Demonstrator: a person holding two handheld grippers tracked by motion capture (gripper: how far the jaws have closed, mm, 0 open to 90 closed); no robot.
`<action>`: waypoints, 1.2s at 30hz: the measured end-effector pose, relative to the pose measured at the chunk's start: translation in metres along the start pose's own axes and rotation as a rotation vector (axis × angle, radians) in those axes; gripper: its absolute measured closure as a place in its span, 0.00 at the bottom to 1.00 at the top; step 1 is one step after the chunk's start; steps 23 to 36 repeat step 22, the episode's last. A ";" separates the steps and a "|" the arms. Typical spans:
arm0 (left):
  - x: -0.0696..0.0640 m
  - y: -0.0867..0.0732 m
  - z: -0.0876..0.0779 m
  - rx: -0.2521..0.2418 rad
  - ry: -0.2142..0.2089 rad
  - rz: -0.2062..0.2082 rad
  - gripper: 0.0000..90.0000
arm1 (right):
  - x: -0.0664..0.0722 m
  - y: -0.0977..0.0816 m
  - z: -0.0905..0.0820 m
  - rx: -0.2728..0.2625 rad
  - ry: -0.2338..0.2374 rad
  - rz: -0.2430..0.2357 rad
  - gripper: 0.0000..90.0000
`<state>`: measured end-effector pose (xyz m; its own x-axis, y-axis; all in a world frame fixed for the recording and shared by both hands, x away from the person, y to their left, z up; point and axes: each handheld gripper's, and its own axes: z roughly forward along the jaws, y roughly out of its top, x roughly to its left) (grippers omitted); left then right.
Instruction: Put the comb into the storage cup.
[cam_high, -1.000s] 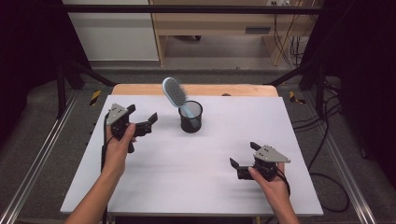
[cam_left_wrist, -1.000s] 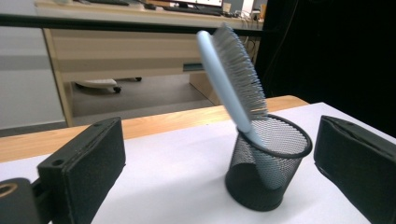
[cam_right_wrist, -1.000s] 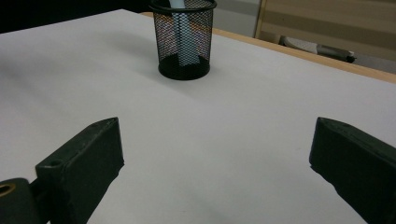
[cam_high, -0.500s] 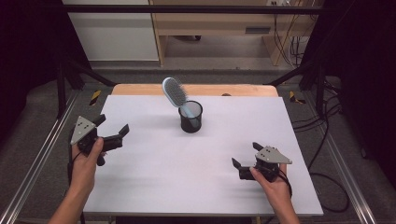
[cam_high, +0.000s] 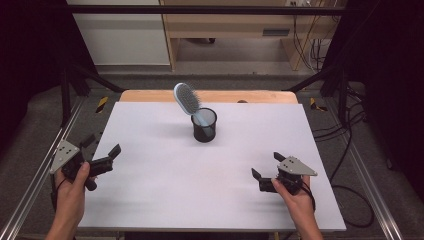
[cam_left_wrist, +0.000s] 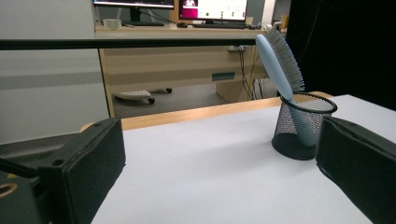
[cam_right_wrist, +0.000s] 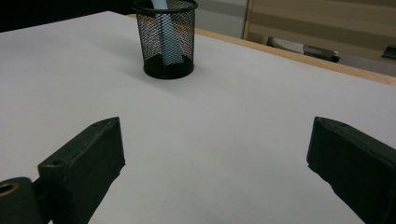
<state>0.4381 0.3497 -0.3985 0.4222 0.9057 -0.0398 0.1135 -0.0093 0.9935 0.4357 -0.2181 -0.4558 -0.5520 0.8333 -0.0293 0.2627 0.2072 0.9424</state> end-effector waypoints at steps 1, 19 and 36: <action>0.001 -0.002 -0.002 -0.005 0.000 -0.008 0.02 | -0.001 0.000 -0.001 -0.004 -0.002 0.004 0.05; -0.023 -0.035 -0.002 0.011 -0.040 -0.043 0.03 | -0.026 -0.007 -0.019 -0.124 -0.039 0.083 0.04; -0.028 -0.040 -0.002 0.007 -0.051 -0.040 0.03 | -0.025 -0.007 -0.018 -0.121 -0.036 0.083 0.04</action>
